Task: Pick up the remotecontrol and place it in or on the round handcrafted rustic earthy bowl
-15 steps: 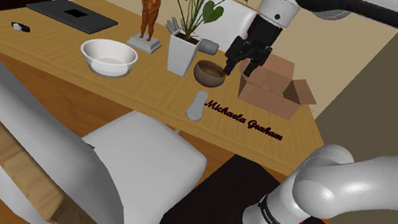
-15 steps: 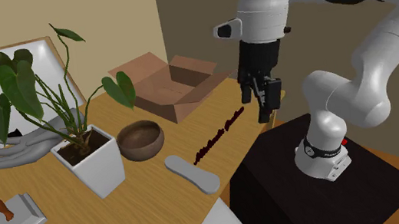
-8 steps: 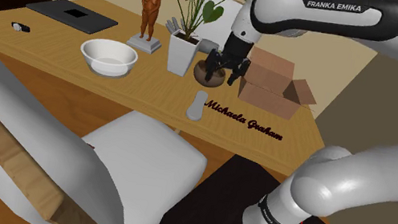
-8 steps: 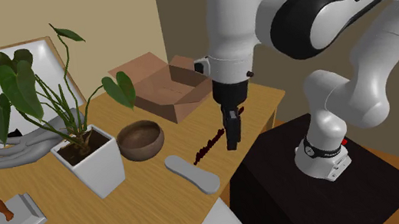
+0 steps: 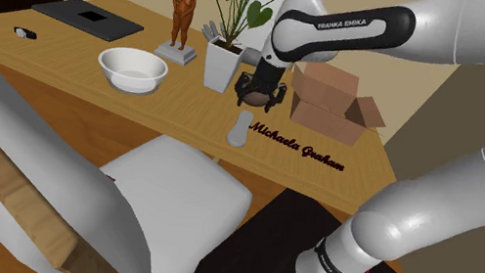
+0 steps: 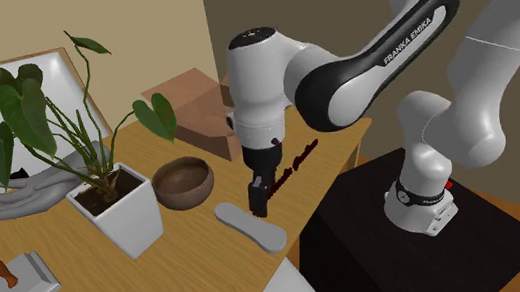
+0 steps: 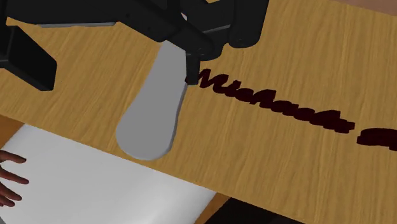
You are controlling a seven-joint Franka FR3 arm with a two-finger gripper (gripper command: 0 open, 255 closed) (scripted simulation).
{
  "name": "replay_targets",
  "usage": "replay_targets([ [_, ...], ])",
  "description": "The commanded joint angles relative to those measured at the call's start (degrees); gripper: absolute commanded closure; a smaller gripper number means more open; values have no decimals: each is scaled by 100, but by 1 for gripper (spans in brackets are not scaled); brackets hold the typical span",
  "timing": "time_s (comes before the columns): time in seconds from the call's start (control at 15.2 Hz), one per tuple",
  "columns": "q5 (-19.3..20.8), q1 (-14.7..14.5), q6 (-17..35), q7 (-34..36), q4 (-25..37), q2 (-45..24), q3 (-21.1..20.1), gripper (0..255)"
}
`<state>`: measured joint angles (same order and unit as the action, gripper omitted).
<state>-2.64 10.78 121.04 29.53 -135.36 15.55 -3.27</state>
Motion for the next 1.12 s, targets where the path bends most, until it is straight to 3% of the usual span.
replay_targets([
  [0.0, 83, 104, 262, 282, 119, -411, 4, 0],
  [0.4, 344, 357, 913, 1079, 470, -1528, 124, 0],
  [1.06, 389, 367, 1532, 1154, 301, -1987, 152, 0],
])
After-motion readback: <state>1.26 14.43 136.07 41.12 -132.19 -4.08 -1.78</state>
